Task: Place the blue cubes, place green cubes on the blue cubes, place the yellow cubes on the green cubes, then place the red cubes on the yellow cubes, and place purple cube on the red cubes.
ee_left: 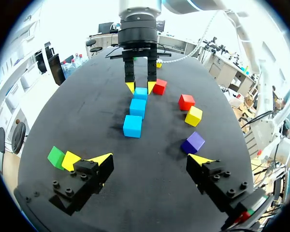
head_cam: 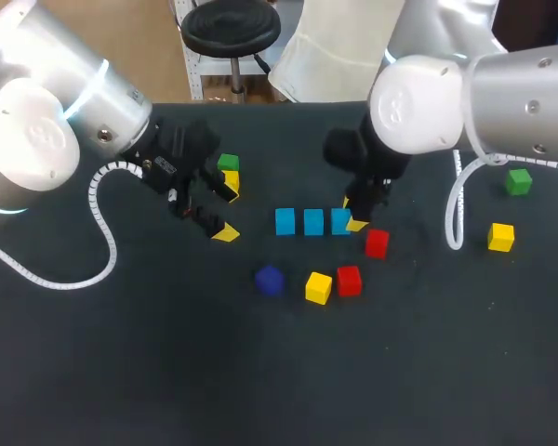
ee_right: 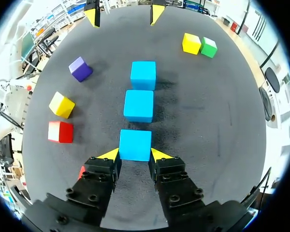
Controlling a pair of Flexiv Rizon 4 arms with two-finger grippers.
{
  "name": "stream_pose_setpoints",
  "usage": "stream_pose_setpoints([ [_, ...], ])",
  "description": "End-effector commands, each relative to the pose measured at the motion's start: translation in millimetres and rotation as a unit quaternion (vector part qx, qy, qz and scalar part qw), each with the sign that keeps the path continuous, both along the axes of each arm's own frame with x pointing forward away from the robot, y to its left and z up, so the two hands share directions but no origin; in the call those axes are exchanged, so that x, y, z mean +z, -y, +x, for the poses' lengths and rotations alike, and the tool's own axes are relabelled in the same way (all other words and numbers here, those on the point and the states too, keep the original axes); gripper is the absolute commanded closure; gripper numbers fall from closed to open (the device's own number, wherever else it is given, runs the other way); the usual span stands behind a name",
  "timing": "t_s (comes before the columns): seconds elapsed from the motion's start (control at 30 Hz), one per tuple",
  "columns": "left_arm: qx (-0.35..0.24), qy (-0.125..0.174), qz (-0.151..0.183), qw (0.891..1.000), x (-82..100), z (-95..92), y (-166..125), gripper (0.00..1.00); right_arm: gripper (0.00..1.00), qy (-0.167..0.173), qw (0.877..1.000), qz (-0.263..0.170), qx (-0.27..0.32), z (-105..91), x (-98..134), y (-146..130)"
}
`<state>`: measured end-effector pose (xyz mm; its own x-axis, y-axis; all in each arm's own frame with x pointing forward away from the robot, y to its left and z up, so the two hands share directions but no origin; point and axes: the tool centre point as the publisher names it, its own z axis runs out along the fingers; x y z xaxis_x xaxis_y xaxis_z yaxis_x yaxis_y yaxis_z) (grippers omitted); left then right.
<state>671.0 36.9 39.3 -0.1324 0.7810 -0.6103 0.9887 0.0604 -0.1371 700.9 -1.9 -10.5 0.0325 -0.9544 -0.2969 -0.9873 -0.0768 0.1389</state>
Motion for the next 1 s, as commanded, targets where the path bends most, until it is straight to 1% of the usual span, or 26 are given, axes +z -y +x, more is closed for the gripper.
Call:
stream_pose_setpoints([
  [0.03, -0.001, 0.001, -0.002, 1.000, -0.6, 0.2, -1, 0.00, 0.58, -0.003, 1.000, 0.001, 0.002, 1.7, 0, 0],
  [0.07, -0.001, 0.001, -0.002, 1.000, -0.6, 0.2, -1, 0.00, 0.52, -0.003, 1.000, 0.001, 0.002, 1.7, 0, 0],
  [0.1, -0.001, 0.001, -0.002, 1.000, -0.6, 0.2, -1, 0.00, 0.50, -0.003, 1.000, 0.001, 0.002, 1.7, 0, 0],
  [0.17, -0.001, 0.001, -0.002, 1.000, -0.6, 0.2, -1, 0.00, 0.34, -0.003, 1.000, 0.002, 0.002, 1.8, 0, 0],
  [0.23, -0.001, 0.001, -0.002, 1.000, -0.6, 0.2, -1, 0.00, 0.10, -0.004, 1.000, 0.002, 0.002, 1.9, 0, 0],
  [0.27, -0.001, 0.001, -0.002, 1.000, -0.6, 0.2, -1, 0.00, 0.02, -0.004, 1.000, 0.002, 0.002, 2.0, 0, 0],
  [0.3, -0.001, 0.001, -0.002, 1.000, -0.6, 0.2, -1, 0.00, 0.00, -0.004, 1.000, 0.002, 0.002, 2.1, 1, 0],
  [0.5, -0.001, 0.001, -0.002, 1.000, -0.6, 0.2, -1, 0.00, 0.00, -0.005, 1.000, 0.010, -0.005, 4.1, 5, 5],
  [0.7, -0.001, 0.001, -0.002, 1.000, -0.6, 0.2, -1, 0.00, 0.00, 0.004, 1.000, 0.022, -0.004, 4.9, 20, 14],
  [0.83, -0.001, 0.001, -0.002, 1.000, -0.6, 0.2, -1, 0.00, 0.00, 0.013, 1.000, 0.020, -0.005, 4.9, 30, 24],
  [1.0, -0.001, 0.001, -0.002, 1.000, -0.6, 0.2, -1, 0.00, 0.00, 0.014, 1.000, 0.015, -0.002, 4.3, 36, 36],
])
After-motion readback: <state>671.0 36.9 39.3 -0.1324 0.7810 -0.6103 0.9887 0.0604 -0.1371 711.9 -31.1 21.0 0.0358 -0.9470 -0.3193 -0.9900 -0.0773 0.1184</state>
